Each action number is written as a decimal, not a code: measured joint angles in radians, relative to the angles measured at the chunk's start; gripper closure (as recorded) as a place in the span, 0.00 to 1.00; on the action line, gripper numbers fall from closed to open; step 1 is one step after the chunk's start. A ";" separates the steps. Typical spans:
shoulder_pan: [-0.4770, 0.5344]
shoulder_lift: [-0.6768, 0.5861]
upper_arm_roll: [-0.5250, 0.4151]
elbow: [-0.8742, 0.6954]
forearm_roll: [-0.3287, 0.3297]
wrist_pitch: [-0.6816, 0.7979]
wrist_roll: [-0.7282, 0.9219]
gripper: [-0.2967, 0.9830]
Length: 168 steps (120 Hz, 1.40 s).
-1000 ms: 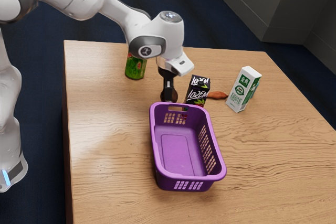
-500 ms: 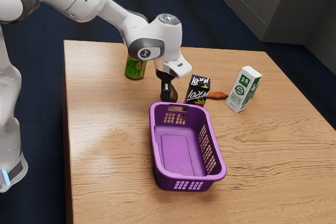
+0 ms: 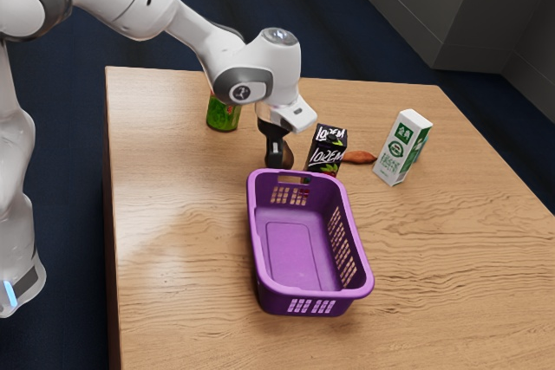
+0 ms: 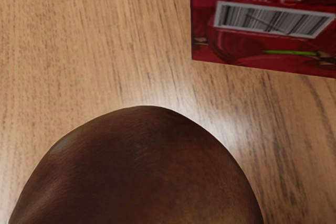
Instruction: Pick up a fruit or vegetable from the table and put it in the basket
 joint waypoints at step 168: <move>-0.118 -0.287 -0.317 -0.001 -0.074 -0.060 -0.277 0.48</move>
